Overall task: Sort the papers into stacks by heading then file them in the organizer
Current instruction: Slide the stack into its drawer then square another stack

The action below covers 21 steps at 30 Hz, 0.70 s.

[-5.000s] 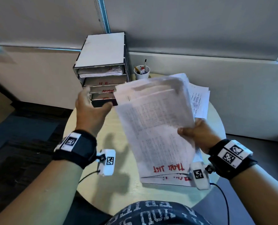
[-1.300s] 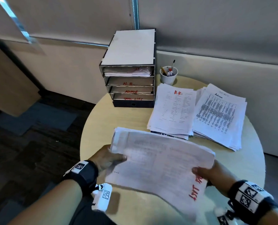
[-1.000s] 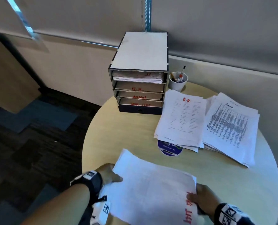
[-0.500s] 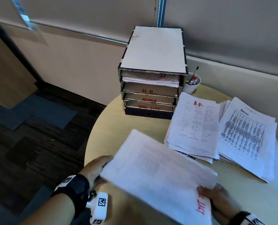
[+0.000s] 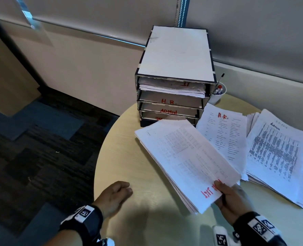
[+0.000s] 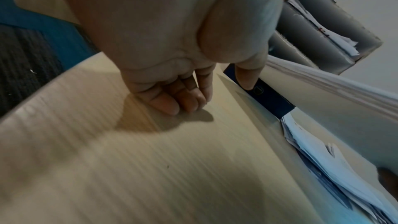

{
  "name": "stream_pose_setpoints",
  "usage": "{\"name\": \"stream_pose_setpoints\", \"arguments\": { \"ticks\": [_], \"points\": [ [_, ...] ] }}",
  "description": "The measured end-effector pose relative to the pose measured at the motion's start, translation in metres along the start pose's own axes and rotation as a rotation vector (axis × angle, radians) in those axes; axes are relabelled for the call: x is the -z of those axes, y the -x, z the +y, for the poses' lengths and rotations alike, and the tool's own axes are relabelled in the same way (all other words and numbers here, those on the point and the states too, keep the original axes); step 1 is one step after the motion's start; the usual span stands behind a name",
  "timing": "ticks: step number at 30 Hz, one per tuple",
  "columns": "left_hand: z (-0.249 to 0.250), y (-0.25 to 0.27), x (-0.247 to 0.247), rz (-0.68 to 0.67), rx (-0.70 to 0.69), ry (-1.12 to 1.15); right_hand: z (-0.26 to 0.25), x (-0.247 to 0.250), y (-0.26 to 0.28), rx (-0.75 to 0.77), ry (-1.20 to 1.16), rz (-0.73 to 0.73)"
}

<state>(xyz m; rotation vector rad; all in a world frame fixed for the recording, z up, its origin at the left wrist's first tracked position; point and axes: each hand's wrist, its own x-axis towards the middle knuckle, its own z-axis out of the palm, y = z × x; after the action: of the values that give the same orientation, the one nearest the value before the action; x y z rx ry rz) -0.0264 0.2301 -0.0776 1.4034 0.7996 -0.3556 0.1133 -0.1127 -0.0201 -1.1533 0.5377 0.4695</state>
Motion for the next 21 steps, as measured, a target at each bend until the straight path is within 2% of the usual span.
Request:
{"name": "stream_pose_setpoints", "arguments": {
  "ticks": [9,16,18,21],
  "points": [
    [-0.014,-0.012,0.012,-0.023,-0.037,-0.104,0.032,-0.044,-0.006,-0.018,-0.127,0.149],
    [-0.005,-0.004,0.011,-0.047,-0.069,-0.18,0.044,-0.098,-0.012,-0.06,-0.256,0.186],
    [-0.009,-0.006,0.012,-0.018,-0.137,-0.165,0.04,-0.119,-0.019,-0.057,-0.247,0.172],
    [-0.002,-0.007,0.011,-0.018,-0.242,-0.31,0.024,-0.153,-0.037,-0.08,-0.198,0.178]
  ]
}}
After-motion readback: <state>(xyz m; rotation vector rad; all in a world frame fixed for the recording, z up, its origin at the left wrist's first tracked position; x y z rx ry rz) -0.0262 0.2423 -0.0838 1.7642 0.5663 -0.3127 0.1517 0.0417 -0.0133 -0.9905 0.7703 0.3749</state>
